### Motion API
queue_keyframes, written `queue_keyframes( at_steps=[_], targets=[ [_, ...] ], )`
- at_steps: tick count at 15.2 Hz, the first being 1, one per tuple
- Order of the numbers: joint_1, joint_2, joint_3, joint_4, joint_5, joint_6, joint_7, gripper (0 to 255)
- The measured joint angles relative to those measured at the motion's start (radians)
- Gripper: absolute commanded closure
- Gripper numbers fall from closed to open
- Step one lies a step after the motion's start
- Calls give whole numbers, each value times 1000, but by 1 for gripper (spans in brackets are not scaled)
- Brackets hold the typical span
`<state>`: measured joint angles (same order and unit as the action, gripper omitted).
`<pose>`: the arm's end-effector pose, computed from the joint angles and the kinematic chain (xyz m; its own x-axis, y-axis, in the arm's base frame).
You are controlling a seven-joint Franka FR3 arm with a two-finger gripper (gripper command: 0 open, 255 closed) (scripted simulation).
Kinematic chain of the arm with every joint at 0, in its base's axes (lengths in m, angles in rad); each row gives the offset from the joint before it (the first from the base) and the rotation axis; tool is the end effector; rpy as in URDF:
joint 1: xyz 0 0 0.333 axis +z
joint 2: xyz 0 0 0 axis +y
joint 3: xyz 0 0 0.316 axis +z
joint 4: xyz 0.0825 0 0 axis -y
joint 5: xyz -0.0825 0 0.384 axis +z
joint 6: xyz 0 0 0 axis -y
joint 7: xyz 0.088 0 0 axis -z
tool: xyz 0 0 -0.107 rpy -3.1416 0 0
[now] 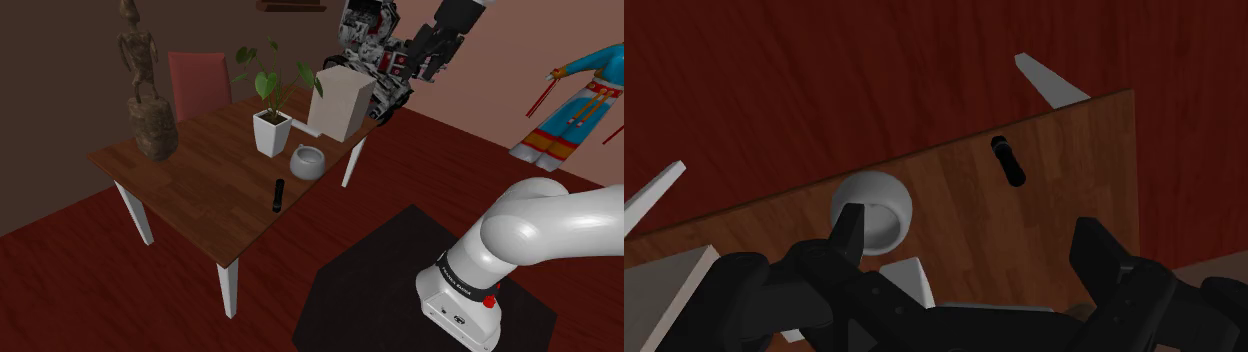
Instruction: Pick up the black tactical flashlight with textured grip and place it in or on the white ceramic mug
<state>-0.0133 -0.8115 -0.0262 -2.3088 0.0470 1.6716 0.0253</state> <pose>0.3096 -0.0108 0.6308 0.9831 -0.0641 0.1713 -0.0527 -0.9961 -0.0702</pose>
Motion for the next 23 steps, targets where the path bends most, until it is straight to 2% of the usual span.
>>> queue_keyframes(
  at_steps=[2, 8, 16, 23],
  targets=[
    [1, 7, 3, -10, 1, 15, 2, 0],
    [21, 114, 48, -75, 16, 164, 27, 0],
    [45, 338, 111, -122, 26, 401, 65, 0],
    [55, 597, 159, -76, 4, 584, 106, 0]
  ],
)
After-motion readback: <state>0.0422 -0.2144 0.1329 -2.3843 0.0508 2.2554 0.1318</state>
